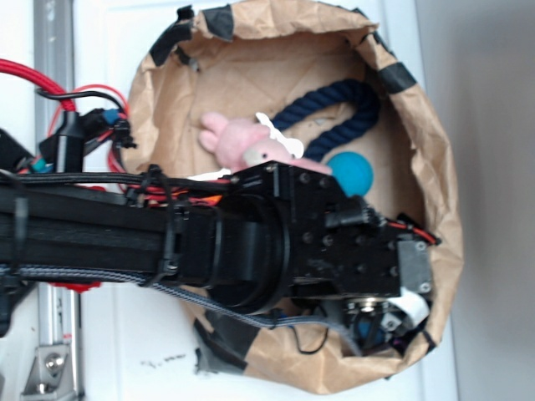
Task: Grab the blue sponge.
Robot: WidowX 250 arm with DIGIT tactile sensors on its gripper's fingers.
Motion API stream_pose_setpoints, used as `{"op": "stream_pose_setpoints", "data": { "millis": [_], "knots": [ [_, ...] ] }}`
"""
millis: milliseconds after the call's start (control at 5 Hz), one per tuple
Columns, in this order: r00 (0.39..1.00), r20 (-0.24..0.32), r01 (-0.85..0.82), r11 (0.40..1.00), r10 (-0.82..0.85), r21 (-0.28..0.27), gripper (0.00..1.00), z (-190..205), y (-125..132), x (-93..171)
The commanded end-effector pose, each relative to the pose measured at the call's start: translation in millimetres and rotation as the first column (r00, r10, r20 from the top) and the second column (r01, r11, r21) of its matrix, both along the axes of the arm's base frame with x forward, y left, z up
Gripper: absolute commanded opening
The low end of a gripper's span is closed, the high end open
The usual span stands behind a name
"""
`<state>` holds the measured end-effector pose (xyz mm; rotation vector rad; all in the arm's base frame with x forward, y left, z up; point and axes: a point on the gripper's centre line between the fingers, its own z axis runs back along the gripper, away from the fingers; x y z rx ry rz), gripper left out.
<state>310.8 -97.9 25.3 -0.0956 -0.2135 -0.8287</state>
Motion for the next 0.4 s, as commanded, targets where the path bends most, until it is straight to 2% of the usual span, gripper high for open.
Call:
{"op": "stream_pose_setpoints", "data": {
  "millis": [0,200],
  "knots": [
    [0.999,0.009,-0.04,0.999,0.04,-0.021,0.0,18,-7,-22],
    [0.989,0.016,-0.146,0.989,0.147,-0.022,0.0,30,11,-30]
  ]
}}
